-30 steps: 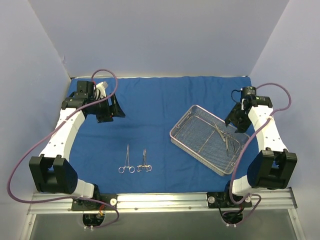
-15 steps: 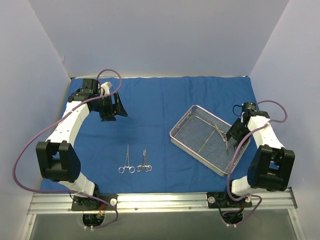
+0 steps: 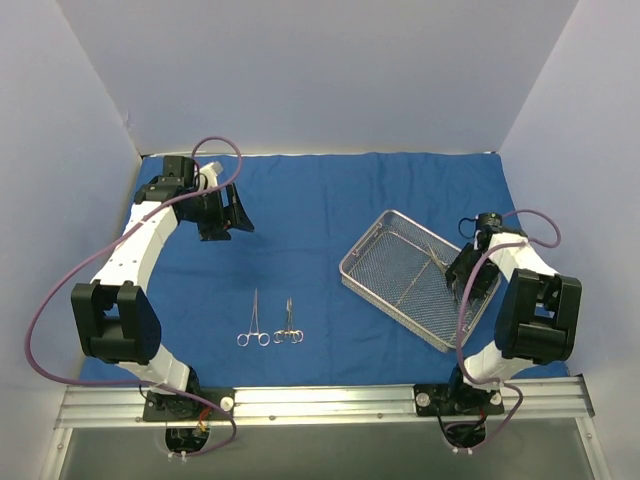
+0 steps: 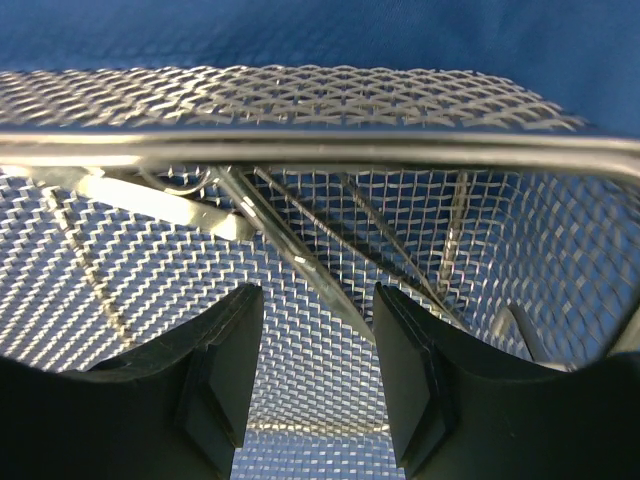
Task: Open and lay out the surgical kit
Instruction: Pick up the medical item from the container.
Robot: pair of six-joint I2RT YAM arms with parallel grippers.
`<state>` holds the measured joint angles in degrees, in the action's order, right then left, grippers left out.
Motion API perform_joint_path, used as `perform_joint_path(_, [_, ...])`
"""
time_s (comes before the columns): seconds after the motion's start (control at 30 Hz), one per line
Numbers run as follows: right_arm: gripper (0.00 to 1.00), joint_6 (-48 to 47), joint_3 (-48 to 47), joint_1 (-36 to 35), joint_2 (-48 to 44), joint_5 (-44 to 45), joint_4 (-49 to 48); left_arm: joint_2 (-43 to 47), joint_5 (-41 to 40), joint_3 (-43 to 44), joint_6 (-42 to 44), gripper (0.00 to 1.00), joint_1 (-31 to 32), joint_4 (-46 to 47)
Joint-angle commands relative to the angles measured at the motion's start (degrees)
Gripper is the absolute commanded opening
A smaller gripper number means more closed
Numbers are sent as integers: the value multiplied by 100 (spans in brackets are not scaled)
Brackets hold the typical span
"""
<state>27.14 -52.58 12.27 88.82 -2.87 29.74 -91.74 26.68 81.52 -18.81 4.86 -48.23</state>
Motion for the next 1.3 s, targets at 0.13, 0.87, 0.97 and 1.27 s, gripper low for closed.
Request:
perform_joint_path(0.13, [46,160,309,-285,504,270,-249,-72,83,356,140,81,-73,-20])
perform_joint_path(0.87, [0,171,-1069,-1122,-75,376,1665,-239,75,550,149,81,-91,-82])
perform_joint_path(0.97, [0,-85,-1544,-1122,-93,-115,2026,-265,101,567,123,81,-82,-73])
perform_joint_path(1.27, [0,-761,-2028,-1499,-40,-2146,1721,-362,1049,436,-17,81,-91,426])
